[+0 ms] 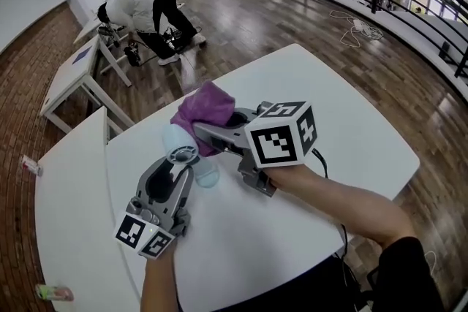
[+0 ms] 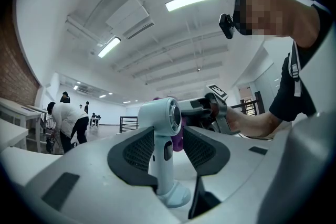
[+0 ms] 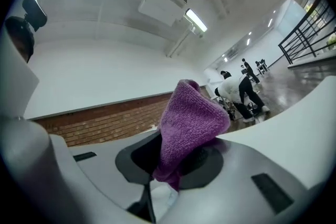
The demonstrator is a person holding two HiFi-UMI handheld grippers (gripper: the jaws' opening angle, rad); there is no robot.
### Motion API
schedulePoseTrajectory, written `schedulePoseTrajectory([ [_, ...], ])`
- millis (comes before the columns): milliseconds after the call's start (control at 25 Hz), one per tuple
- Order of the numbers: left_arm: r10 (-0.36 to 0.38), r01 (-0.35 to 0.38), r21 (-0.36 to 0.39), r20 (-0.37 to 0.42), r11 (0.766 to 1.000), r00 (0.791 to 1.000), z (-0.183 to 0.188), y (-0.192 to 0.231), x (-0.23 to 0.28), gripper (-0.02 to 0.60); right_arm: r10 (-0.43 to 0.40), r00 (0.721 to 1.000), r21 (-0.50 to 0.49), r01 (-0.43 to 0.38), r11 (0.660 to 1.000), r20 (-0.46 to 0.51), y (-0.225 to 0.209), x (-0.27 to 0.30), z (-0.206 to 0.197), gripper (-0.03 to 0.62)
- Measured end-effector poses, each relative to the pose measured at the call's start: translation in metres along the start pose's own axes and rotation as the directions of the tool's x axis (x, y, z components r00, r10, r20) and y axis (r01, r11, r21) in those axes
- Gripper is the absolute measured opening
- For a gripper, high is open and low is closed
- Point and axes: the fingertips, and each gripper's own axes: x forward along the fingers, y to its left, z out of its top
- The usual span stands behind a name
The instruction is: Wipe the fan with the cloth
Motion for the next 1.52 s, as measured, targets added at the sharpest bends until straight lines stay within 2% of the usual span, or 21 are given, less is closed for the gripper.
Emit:
schedulePoseTrajectory([
  [120,-0.001,0.001,0.000,0.001,1.000,1.000,0.000,0.000,-0.001,0.181,-0.067,0.987,0.041,0.074,0.996,-0.146,-0.023,-0.003,-0.040,0.069],
  [160,-0.001,0.001,0.000,0.001,1.000,1.000,0.000,0.000,-0.001,0.181,-0.078,0.983,0.065,0.090,0.994,-0.165,-0.029,-0.005,-0.045,0.069],
  [200,-0.002,0.002,0.000,0.000,1.000,1.000,0.000,-0.001,-0.001,0.181,-0.080,0.986,0.087,0.094,0.992,-0.144,-0.031,-0.008,-0.040,0.069],
  [280,-0.003,0.003,0.000,0.001,1.000,1.000,0.001,-0.001,-0.001,0.181,-0.043,0.999,0.088,0.044,0.995,-0.011,-0.018,-0.013,-0.001,0.069],
  [360,0.000,0.000,-0.002,0.003,1.000,1.000,0.001,0.001,-0.002,0.181,0.059,0.993,0.020,-0.061,0.998,0.105,0.015,-0.011,0.044,0.069],
  [440,0.003,-0.003,-0.003,0.004,1.000,1.000,0.000,0.003,-0.003,0.181,0.156,0.982,-0.047,-0.151,0.987,0.107,0.047,0.001,0.063,0.069],
  [520,0.006,-0.006,-0.002,0.004,1.000,1.000,0.000,0.003,-0.003,0.181,0.171,0.985,-0.067,-0.169,0.983,0.029,0.057,0.016,0.053,0.069],
  [600,0.006,-0.006,-0.001,0.001,1.000,1.000,0.000,0.000,-0.002,0.181,0.139,0.990,-0.036,-0.140,0.989,-0.035,0.048,0.021,0.031,0.069],
  [720,0.001,-0.001,0.002,-0.002,1.000,1.000,0.000,-0.003,0.000,0.181,0.100,0.995,0.084,-0.101,0.991,0.019,0.024,0.005,0.012,0.069],
  [800,0.000,0.000,0.002,-0.002,1.000,1.000,0.000,-0.002,0.000,0.181,0.042,0.999,0.137,-0.045,0.990,0.024,0.003,-0.004,-0.002,0.069],
  [880,0.001,-0.001,0.001,-0.002,1.000,1.000,0.000,-0.002,0.000,0.181,0.007,0.999,0.154,0.000,0.988,-0.046,-0.012,-0.007,-0.029,0.069],
  [960,0.002,-0.002,0.001,-0.001,1.000,1.000,0.000,-0.003,0.000,0.181,-0.003,0.988,0.137,0.024,0.990,-0.153,-0.017,-0.007,-0.058,0.069],
  [1040,0.002,-0.002,0.000,0.000,1.000,1.000,0.000,-0.002,-0.001,0.181,-0.019,0.979,0.111,0.043,0.993,-0.204,-0.019,-0.007,-0.068,0.069],
  [1200,0.003,-0.003,0.000,0.001,1.000,1.000,0.001,0.000,-0.002,0.181,-0.003,0.995,0.074,0.010,0.997,-0.103,-0.012,-0.007,-0.028,0.069],
  [1280,0.005,-0.005,-0.001,0.000,1.000,1.000,0.000,0.000,-0.002,0.181,0.002,0.993,0.062,0.005,0.998,-0.115,-0.011,-0.003,-0.027,0.069],
  [1400,0.006,-0.006,0.000,-0.001,1.000,1.000,0.000,-0.001,-0.001,0.181,-0.007,0.979,0.076,0.023,0.997,-0.203,-0.015,0.000,-0.057,0.069],
  [1520,0.010,-0.010,0.001,0.001,1.000,1.000,0.001,-0.001,-0.001,0.181,-0.070,0.947,0.013,0.078,0.997,-0.315,-0.026,0.000,-0.082,0.069],
])
